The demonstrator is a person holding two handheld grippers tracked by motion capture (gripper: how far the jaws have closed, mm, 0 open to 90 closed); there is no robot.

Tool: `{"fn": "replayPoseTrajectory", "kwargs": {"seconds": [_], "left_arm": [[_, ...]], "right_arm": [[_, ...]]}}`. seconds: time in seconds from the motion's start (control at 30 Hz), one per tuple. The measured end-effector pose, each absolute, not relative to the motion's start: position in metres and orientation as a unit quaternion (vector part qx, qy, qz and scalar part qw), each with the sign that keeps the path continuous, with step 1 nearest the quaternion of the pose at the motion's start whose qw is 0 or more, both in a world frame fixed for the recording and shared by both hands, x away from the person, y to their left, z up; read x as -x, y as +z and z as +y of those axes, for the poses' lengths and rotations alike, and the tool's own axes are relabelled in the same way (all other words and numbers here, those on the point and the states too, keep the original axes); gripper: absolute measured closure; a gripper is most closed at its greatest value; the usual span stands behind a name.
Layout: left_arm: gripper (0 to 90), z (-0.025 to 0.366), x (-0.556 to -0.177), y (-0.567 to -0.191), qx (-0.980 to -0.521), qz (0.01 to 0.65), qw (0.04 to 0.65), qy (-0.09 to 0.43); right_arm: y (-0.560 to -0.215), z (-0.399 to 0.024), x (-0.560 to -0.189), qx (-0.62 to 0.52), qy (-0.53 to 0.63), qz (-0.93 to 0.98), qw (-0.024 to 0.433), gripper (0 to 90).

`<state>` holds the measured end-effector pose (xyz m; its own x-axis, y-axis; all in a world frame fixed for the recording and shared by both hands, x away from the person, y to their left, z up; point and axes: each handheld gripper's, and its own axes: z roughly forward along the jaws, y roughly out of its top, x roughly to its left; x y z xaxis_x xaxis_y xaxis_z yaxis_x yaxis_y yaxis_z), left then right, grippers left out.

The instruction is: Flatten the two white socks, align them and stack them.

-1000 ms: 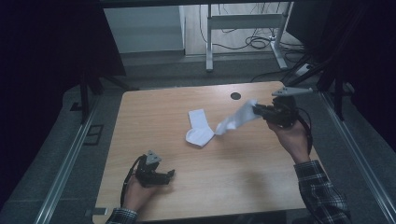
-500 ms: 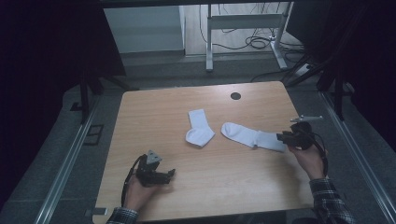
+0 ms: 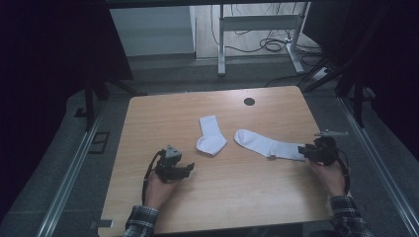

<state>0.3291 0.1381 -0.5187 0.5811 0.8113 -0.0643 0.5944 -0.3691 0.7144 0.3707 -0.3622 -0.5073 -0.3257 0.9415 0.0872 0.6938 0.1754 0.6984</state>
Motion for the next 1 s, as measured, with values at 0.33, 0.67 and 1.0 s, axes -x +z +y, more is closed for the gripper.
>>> {"fn": "replayPoseTrajectory", "kwargs": {"seconds": [0.33, 0.67, 1.0], "left_arm": [[34.9, 0.093, -0.347, -0.513, -0.82, 0.406, 0.372, 0.155], [33.9, 0.06, -0.364, -0.51, -0.823, 0.398, 0.377, 0.15], [38.3, 0.038, -0.382, -0.508, -0.826, 0.391, 0.374, 0.156]], "right_arm": [[-0.524, -0.357, -0.372, -0.538, 0.286, 0.765, 0.21, 58.7], [-0.523, -0.349, -0.36, -0.492, 0.302, 0.802, 0.154, 77.5], [-0.519, -0.353, -0.349, -0.469, 0.29, 0.824, 0.132, 72.2]]}}
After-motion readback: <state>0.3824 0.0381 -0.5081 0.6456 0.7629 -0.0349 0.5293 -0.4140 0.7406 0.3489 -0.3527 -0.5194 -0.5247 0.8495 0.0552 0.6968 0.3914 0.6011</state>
